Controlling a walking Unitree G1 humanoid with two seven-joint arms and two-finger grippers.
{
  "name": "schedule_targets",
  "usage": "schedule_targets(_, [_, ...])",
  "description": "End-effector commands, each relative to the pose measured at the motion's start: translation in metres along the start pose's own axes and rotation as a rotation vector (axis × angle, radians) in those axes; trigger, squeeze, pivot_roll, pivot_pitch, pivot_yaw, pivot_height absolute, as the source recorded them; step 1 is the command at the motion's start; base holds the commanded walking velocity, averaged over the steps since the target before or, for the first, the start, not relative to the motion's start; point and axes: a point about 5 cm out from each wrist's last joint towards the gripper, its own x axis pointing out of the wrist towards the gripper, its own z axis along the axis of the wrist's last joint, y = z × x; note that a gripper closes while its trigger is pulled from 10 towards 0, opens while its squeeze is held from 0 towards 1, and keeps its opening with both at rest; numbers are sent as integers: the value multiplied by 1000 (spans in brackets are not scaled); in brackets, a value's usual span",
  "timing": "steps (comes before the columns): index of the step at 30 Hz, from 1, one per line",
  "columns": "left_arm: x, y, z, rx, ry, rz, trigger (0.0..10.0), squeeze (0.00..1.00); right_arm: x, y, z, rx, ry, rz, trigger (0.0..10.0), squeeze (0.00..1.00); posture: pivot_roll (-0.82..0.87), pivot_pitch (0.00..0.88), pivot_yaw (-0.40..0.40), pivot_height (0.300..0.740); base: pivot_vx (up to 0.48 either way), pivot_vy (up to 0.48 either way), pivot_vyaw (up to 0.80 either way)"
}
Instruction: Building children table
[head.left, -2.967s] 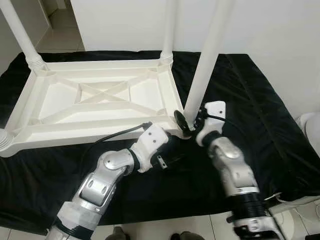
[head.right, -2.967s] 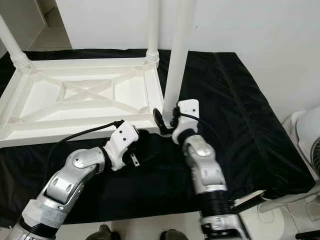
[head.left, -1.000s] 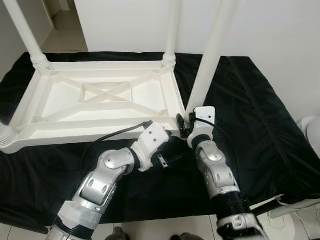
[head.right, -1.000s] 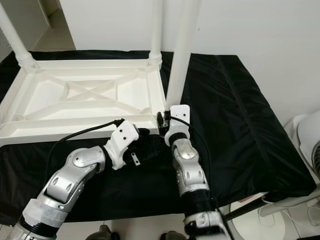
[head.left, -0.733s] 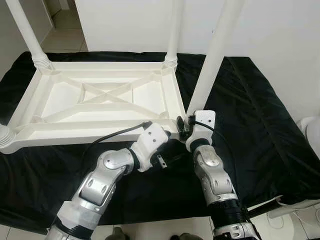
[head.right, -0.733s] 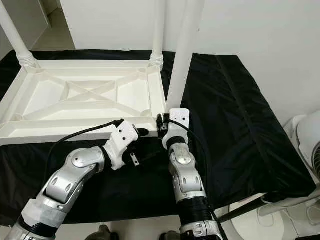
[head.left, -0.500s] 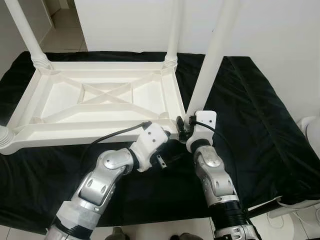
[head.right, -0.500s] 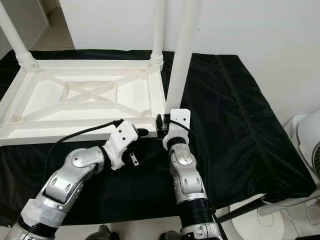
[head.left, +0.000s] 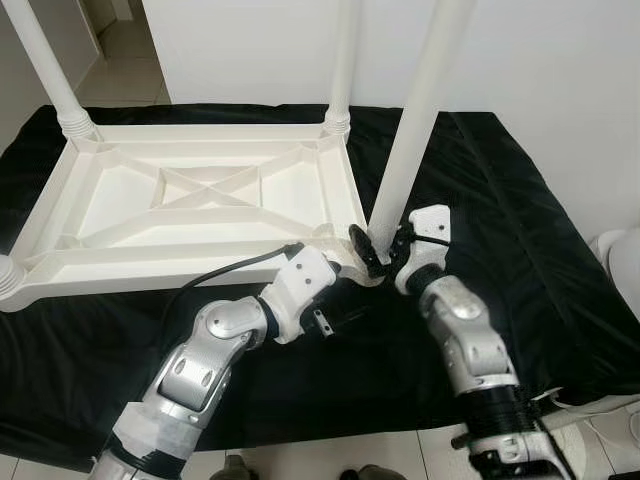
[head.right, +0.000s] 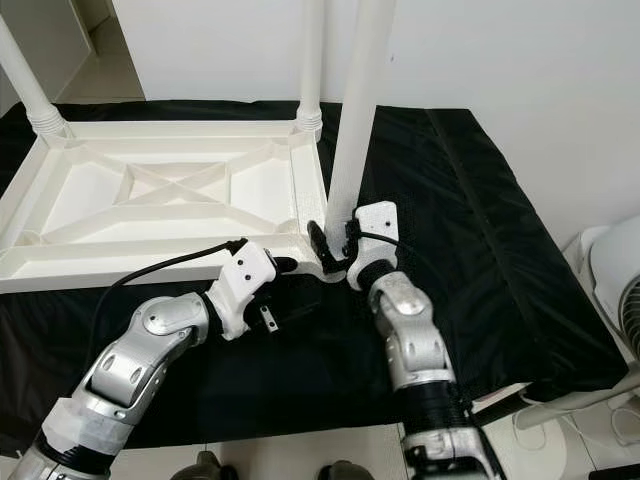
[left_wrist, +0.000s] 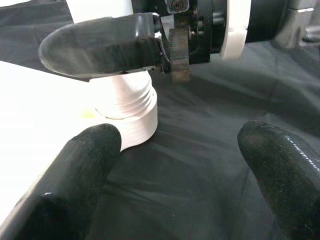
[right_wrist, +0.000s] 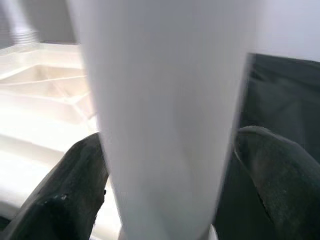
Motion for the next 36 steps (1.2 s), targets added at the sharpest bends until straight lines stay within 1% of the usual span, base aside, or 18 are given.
schedule_targets(1, [-1, 4, -1, 8, 11, 43, 10000, 0, 2, 2, -6, -8, 24, 61, 10000, 0, -62, 41, -2, 740, 0, 0, 0])
schedule_targets(4, [0, 5, 1, 9, 8, 48, 10000, 0, 9, 0, -8, -33, 45, 134, 10000, 0, -57, 41, -2, 740, 0, 0, 0])
schedule_targets(6, [0, 5, 1, 10, 6, 50, 10000, 0, 11, 1, -8, -40, 49, 157, 10000, 0, -57, 41, -2, 740, 0, 0, 0])
schedule_targets(7, [0, 6, 2, 10, 6, 51, 10000, 0, 13, 1, -11, -47, 64, 178, 4980, 0, -50, 40, -4, 740, 0, 0, 0])
schedule_targets(8, [0, 6, 2, 11, 5, 53, 10000, 0, 14, 1, -13, -63, 75, 185, 235, 0, -49, 40, -5, 740, 0, 0, 0])
schedule_targets(9, [0, 6, 2, 11, 5, 54, 10000, 0, 15, 0, -14, -75, 85, 186, 235, 0, -49, 40, -5, 740, 0, 0, 0])
schedule_targets(10, [-1, 6, 2, 11, 6, 57, 10000, 0, 16, -1, -16, -73, 92, 184, 0, 0, -49, 40, -5, 740, 0, 0, 0])
schedule_targets(21, [-3, 5, 1, 9, 9, 62, 10000, 0, 14, -5, -22, -51, 106, 198, 78, 0, -41, 44, -4, 740, 0, 0, 0])
schedule_targets(22, [-3, 5, 1, 9, 9, 61, 10000, 0, 13, -5, -23, -48, 106, 188, 3961, 0, -43, 46, -1, 740, 0, 0, 0])
schedule_targets(23, [-3, 5, 1, 9, 10, 59, 10000, 0, 14, -6, -24, -40, 103, 188, 10000, 0, -43, 46, -1, 740, 0, 0, 0])
schedule_targets(25, [-3, 5, 1, 9, 10, 58, 10000, 0, 14, -7, -24, -26, 94, 182, 10000, 0, -43, 46, -1, 740, 0, 0, 0])
schedule_targets(27, [-3, 5, 1, 9, 12, 54, 10000, 0, 14, -9, -23, -14, 91, 141, 10000, 0, -46, 48, 3, 740, 0, 0, 0])
schedule_targets(28, [-3, 5, 1, 9, 12, 54, 10000, 0, 14, -9, -23, -14, 91, 141, 10000, 0, -46, 48, 3, 740, 0, 0, 0])
schedule_targets(30, [-3, 5, 1, 9, 12, 51, 10000, 0, 15, -10, -23, 7, 92, 90, 10000, 0, -49, 49, 4, 740, 0, 0, 0])
schedule_targets(31, [-3, 5, 1, 9, 12, 51, 10000, 0, 15, -10, -23, 7, 92, 90, 10000, 0, -49, 49, 4, 740, 0, 0, 0])
schedule_targets(34, [-3, 4, 0, 8, 13, 49, 10000, 0, 18, -8, -24, 59, 100, -24, 10000, 0, -51, 51, 2, 740, 0, 0, 0])
schedule_targets(35, [-3, 4, 0, 8, 13, 49, 10000, 0, 18, -8, -24, 59, 100, -24, 10000, 0, -51, 51, 2, 740, 0, 0, 0])
schedule_targets(36, [-3, 3, 0, 6, 13, 48, 10000, 0, 20, -6, -25, 107, 111, -125, 10000, 0, -53, 52, 0, 740, 0, 0, 0])
